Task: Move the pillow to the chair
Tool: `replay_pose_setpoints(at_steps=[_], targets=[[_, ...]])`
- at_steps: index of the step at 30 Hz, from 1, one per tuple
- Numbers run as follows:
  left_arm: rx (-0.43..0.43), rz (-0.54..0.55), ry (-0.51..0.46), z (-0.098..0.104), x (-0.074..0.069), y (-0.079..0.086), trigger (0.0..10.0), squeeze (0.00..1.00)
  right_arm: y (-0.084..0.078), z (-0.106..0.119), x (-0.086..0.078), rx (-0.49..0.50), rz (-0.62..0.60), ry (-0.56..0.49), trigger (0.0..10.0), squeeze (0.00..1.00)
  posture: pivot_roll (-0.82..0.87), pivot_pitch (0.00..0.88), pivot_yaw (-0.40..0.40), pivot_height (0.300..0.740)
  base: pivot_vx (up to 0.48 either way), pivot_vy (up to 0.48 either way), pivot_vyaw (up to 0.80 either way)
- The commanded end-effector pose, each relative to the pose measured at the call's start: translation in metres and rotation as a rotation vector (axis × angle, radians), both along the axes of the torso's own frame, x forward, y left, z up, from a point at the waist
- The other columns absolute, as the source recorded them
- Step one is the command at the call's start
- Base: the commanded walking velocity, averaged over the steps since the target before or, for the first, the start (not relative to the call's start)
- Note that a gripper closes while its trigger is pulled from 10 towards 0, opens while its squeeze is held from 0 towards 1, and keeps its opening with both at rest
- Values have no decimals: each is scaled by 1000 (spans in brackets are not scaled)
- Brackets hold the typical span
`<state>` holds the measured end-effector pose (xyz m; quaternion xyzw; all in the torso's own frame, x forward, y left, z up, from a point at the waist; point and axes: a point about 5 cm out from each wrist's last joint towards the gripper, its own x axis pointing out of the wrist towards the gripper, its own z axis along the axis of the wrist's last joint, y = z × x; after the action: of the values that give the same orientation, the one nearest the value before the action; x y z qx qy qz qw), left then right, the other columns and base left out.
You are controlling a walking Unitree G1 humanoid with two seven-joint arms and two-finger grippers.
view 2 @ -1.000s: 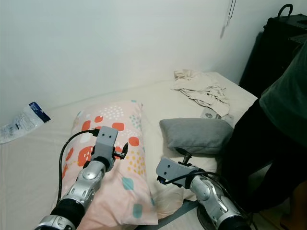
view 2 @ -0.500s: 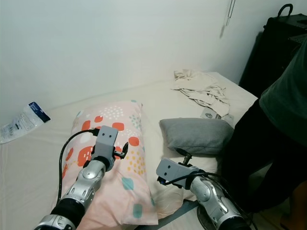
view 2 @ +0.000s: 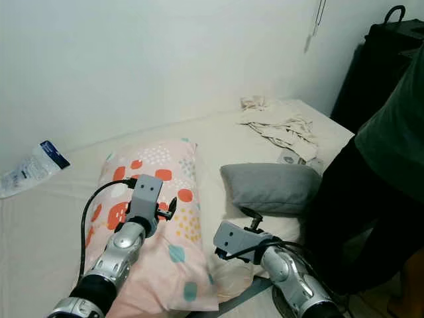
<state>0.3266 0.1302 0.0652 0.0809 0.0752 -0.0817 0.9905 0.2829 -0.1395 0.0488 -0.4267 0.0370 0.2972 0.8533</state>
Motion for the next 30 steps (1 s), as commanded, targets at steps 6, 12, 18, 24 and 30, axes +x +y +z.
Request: replay_pose_setpoints(at_steps=[6, 12, 18, 24, 30], targets=[[12, 5, -3, 2, 2, 3, 10000, 0, -3, 1, 1, 3, -2, -6, 10000, 0, -90, 43, -34, 740, 0, 0, 0], [10, 8, -7, 4, 5, 3, 10000, 0, -2, 2, 2, 8, -5, -8, 10000, 0, -87, 49, -30, 740, 0, 0, 0], [13, 4, -7, 2, 2, 6, 10000, 0, 2, 1, 0, 17, -2, -11, 10000, 0, -91, 45, -23, 740, 0, 0, 0], [15, 1, -6, 4, 4, 4, 10000, 0, 3, 1, 2, 3, 7, -18, 10000, 0, -88, 44, -22, 740, 0, 0, 0], [18, 2, -8, 5, 5, 5, 10000, 0, 4, 2, 3, 8, 10, -25, 10000, 0, -81, 44, -20, 740, 0, 0, 0]])
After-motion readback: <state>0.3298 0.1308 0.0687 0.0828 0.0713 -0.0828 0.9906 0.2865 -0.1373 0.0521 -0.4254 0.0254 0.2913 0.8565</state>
